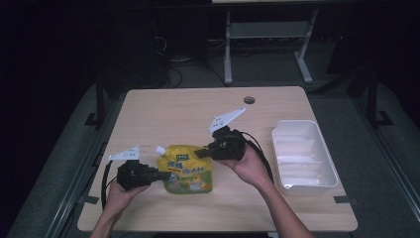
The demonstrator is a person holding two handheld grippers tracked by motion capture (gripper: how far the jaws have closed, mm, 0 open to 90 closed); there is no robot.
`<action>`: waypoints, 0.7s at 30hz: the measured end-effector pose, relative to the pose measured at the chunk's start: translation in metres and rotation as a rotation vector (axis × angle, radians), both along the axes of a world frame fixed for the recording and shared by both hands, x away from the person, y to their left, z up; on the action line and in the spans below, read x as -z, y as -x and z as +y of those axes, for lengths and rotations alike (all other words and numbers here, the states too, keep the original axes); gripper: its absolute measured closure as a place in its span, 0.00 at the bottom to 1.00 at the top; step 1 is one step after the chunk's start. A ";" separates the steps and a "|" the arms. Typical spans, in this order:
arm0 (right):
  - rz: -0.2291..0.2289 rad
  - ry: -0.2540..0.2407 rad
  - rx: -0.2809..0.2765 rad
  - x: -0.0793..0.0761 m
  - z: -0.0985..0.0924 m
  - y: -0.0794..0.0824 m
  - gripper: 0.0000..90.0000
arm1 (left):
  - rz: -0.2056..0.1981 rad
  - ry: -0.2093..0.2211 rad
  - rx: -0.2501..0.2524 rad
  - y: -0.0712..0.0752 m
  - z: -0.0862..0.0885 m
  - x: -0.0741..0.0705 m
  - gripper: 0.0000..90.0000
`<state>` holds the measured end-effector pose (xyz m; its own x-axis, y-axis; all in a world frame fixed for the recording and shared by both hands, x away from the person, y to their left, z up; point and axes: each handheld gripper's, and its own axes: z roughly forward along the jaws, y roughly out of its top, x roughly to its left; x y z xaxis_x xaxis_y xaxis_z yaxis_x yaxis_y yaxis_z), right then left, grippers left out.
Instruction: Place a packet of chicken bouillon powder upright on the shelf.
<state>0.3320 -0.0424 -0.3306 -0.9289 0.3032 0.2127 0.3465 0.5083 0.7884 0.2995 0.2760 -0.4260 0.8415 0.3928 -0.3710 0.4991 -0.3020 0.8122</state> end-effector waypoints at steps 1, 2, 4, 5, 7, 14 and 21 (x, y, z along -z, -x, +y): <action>0.028 -0.026 0.009 0.005 -0.003 -0.005 0.93 | -0.003 -0.007 0.004 0.001 -0.001 0.000 0.93; 0.057 -0.038 0.009 0.008 -0.004 -0.008 0.88 | -0.014 -0.016 0.011 0.001 -0.002 -0.001 0.94; 0.074 -0.048 0.016 0.010 -0.004 -0.011 0.86 | -0.021 -0.025 0.013 0.002 -0.003 -0.002 0.95; 0.086 -0.050 0.023 0.014 -0.004 -0.013 0.83 | -0.022 -0.027 0.013 0.003 -0.003 -0.002 0.96; 0.105 -0.036 0.033 0.020 -0.004 -0.016 0.76 | -0.027 -0.034 0.019 0.003 -0.004 -0.003 0.97; 0.168 -0.013 0.014 0.045 0.006 -0.019 0.76 | -0.037 -0.040 0.023 0.004 -0.006 -0.004 0.98; 0.187 -0.034 -0.032 0.045 0.007 -0.019 0.93 | -0.046 -0.049 0.019 0.004 -0.006 -0.004 0.97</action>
